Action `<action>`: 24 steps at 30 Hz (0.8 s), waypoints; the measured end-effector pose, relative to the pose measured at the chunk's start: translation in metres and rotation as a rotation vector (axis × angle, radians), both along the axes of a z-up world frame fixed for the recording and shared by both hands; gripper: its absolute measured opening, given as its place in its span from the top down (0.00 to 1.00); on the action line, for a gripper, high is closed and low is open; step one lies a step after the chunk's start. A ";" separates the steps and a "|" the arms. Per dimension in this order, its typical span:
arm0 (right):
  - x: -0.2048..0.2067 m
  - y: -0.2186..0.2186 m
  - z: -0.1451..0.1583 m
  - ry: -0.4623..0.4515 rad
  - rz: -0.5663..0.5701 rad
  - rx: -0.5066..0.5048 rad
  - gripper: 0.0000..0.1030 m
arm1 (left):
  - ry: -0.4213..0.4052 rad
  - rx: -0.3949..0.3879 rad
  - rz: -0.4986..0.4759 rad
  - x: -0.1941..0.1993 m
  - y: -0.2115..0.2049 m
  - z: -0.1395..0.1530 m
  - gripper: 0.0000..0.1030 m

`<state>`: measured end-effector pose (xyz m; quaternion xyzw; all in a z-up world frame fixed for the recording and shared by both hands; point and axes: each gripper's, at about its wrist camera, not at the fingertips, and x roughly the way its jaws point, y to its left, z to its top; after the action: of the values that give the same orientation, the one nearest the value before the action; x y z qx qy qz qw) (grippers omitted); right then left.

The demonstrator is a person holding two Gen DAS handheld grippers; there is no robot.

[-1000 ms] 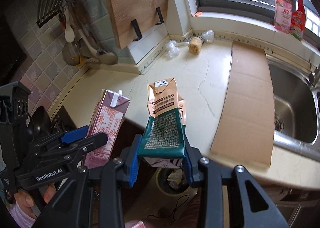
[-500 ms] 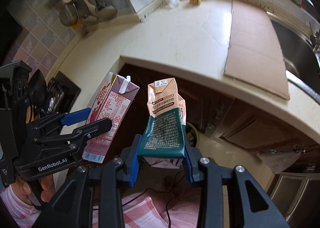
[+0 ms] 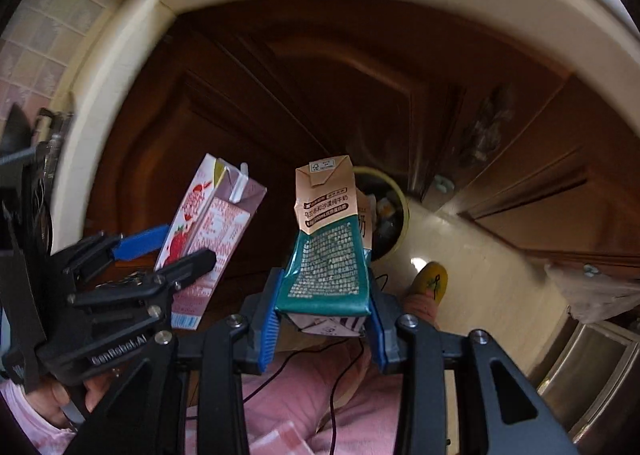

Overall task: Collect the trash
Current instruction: 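Carry both cartons off the counter down over the floor bin, then open both tools to drop the cartons into the bin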

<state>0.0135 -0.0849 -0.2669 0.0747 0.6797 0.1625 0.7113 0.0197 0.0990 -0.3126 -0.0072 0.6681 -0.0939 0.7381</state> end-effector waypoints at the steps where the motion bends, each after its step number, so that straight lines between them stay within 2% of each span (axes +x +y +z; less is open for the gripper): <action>1: 0.002 0.000 -0.012 0.011 -0.002 -0.004 0.64 | 0.013 0.007 0.002 0.001 0.000 -0.011 0.45; 10: 0.016 0.000 -0.095 0.071 -0.016 -0.046 0.64 | 0.084 0.022 0.032 0.024 -0.002 -0.098 0.45; 17: 0.022 -0.003 -0.164 0.140 -0.048 -0.022 0.64 | 0.130 0.023 0.065 0.026 0.009 -0.164 0.45; 20: 0.025 0.000 -0.197 0.180 -0.051 -0.022 0.64 | 0.150 0.023 0.086 0.028 0.014 -0.190 0.45; 24: 0.029 0.012 -0.225 0.211 -0.034 -0.046 0.64 | 0.184 0.020 0.111 0.036 0.022 -0.218 0.44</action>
<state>0.0427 -0.0732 -0.4915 0.0868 0.7529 0.1259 0.6401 0.0560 0.1210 -0.5307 -0.0455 0.7324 -0.0450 0.6778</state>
